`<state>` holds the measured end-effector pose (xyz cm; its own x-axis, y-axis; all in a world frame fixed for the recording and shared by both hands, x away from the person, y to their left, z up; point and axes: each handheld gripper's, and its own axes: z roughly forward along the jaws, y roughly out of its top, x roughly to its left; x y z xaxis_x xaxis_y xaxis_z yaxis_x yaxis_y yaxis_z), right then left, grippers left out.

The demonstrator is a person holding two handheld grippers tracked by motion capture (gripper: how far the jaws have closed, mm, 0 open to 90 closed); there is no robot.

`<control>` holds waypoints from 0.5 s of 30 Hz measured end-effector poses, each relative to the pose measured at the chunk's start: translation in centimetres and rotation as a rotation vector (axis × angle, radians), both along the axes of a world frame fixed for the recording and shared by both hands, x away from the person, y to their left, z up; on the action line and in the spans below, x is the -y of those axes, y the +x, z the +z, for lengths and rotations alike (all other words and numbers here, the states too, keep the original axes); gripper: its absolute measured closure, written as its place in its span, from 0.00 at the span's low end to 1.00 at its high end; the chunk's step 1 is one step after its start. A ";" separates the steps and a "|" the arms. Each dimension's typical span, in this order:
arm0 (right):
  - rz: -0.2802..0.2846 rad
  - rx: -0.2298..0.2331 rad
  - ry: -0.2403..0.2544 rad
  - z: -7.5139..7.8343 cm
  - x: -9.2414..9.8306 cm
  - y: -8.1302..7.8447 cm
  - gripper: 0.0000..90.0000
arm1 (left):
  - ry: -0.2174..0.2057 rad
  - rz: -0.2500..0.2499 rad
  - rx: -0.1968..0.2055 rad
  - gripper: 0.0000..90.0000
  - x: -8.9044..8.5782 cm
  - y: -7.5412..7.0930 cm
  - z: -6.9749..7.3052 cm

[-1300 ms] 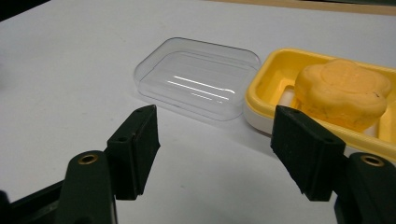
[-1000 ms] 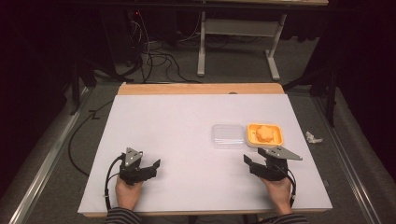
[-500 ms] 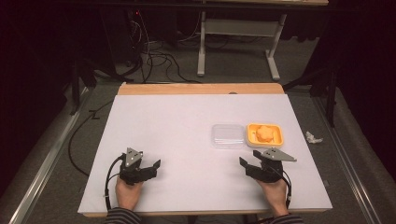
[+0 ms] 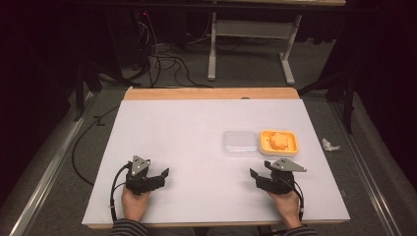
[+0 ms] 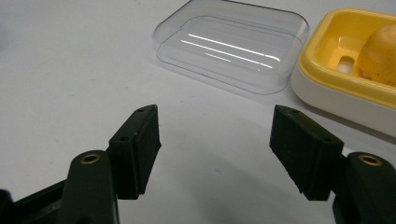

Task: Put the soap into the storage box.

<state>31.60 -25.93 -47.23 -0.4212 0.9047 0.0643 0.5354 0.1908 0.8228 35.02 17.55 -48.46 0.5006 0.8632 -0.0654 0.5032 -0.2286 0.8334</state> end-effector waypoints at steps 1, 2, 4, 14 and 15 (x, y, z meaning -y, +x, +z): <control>0.000 -0.002 0.002 -0.1 0.0 0.0 0.37 | -0.001 0.002 0.001 0.23 0.0 0.0 0.0; 0.000 -0.002 -0.001 -0.1 -0.1 0.0 0.37 | -0.001 0.001 -0.001 0.22 0.0 0.0 0.0; 0.000 0.000 -0.021 -0.2 -0.1 0.0 0.37 | -0.004 0.006 -0.001 0.22 0.0 0.0 0.0; 0.004 0.001 -0.039 -0.6 -0.3 0.1 0.37 | -0.023 0.015 0.006 0.22 -0.2 -0.1 0.0; 0.006 0.001 -0.043 -0.6 -0.3 0.0 0.37 | -0.028 0.015 0.010 0.22 -0.3 -0.1 0.0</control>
